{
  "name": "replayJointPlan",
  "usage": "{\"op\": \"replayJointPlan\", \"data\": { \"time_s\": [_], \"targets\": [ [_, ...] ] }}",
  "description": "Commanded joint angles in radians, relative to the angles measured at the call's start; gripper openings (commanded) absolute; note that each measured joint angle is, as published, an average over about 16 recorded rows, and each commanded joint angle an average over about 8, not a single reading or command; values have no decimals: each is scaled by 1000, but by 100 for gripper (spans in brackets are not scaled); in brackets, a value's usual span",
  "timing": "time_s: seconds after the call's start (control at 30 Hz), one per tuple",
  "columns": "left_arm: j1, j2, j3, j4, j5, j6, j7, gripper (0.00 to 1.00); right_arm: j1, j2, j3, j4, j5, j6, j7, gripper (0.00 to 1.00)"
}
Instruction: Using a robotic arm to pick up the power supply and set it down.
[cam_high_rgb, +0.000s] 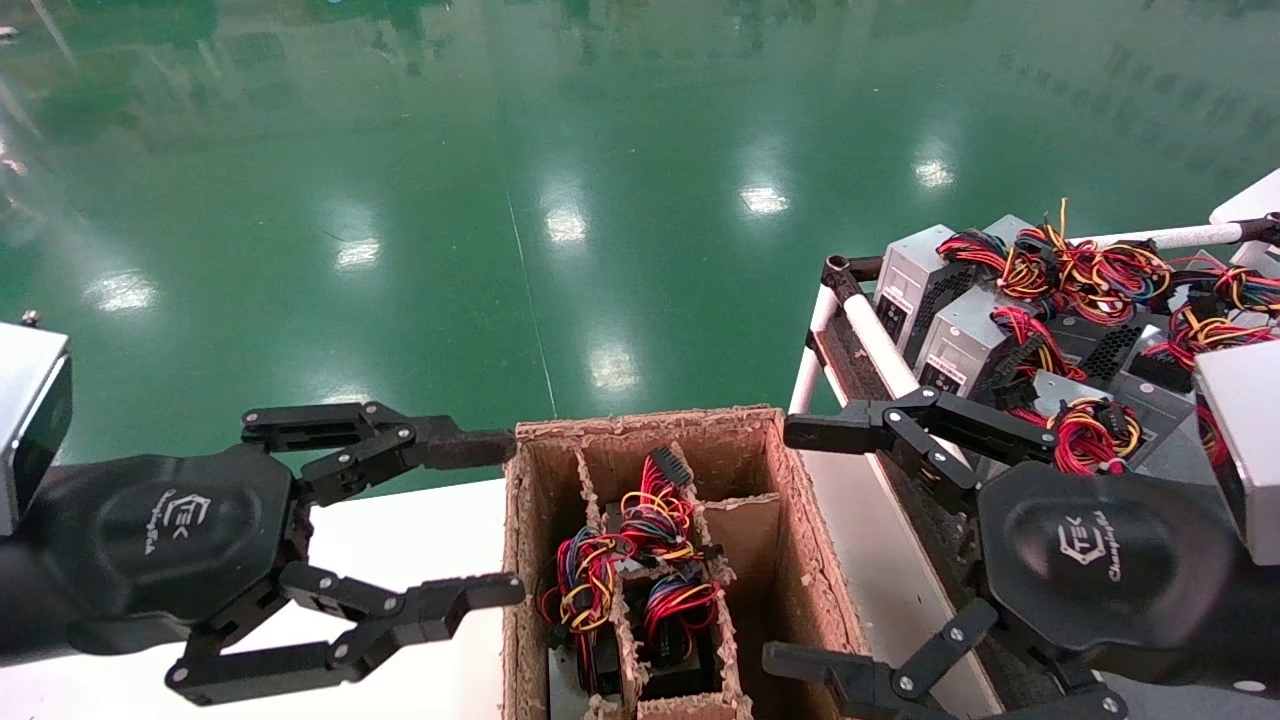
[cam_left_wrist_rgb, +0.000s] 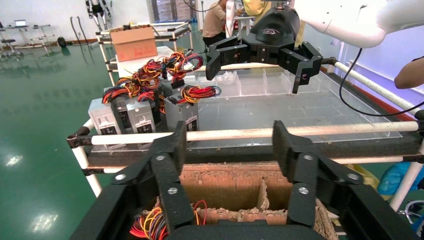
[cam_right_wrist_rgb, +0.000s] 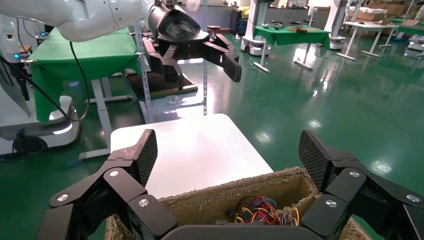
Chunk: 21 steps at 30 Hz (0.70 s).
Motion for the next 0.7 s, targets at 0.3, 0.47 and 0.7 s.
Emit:
{"op": "replayJointPlan", "data": {
  "time_s": [0.3, 0.47, 0.7],
  "targets": [
    [0, 0, 0, 0, 0, 0, 0, 0, 0, 0, 0, 0, 0, 0, 0, 100],
    [0, 0, 0, 0, 0, 0, 0, 0, 0, 0, 0, 0, 0, 0, 0, 100],
    [0, 0, 0, 0, 0, 0, 0, 0, 0, 0, 0, 0, 0, 0, 0, 100]
  ]
}}
